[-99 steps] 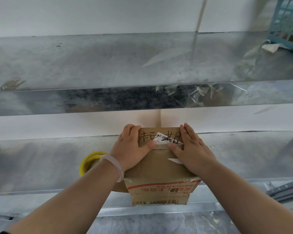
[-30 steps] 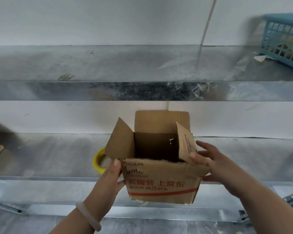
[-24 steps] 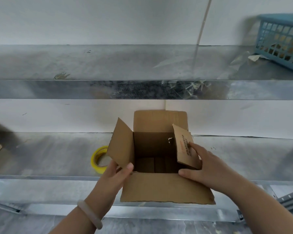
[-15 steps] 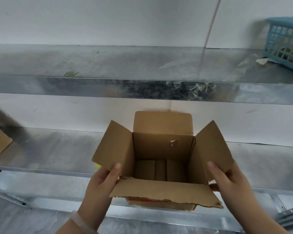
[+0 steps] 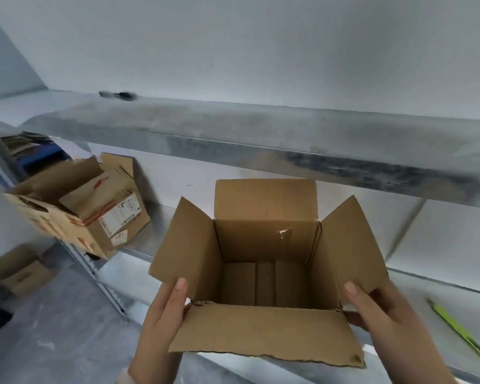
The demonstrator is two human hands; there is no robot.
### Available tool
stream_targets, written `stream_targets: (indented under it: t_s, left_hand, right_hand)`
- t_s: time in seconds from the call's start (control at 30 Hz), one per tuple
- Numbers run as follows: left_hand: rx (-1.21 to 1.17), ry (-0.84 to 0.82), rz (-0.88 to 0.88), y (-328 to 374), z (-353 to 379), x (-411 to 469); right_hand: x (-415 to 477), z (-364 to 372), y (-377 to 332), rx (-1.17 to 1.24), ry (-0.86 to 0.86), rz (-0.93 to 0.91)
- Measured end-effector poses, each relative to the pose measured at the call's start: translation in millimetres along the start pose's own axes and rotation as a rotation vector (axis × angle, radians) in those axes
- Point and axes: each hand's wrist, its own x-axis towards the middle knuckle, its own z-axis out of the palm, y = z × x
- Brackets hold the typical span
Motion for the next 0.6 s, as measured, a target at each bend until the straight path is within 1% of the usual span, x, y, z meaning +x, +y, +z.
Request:
stream_targets:
  t_s: [0.03,0.13,0.23,0.33,0.4,0.43,0.5,0.53,0.6]
  left_hand:
    - [0.023,0.034,0.001,8,-17,6]
    - [0.095,0.070,0.001,19,-69,37]
    - [0.084,0.106,0.059,25,-109,75]
    - [0.111,0.123,0.110,21,-134,109]
    - [0.155,0.166,0.105,20,-140,127]
    - [0.192,0.198,0.102,20,-141,135]
    - [0.210,0.263,0.108,21,-141,151]
    - [0.207,0.284,0.108,21,-141,158]
    - [0.223,0.308,0.074,14,-142,172]
  right_hand:
    - [1,23,-6,-0.006,-0.020,0.000]
    - [9,93,-20,-0.044,-0.082,0.019]
    - [25,158,-34,-0.077,-0.110,0.010]
    - [50,214,-41,-0.065,-0.141,0.002]
    - [70,245,-41,-0.054,-0.203,0.069]
    - [82,259,-39,0.036,-0.267,0.122]
    - [103,286,-33,0.309,-0.364,0.225]
    - [110,297,-31,0.374,-0.366,0.255]
    - [113,315,-23,0.398,-0.305,0.295]
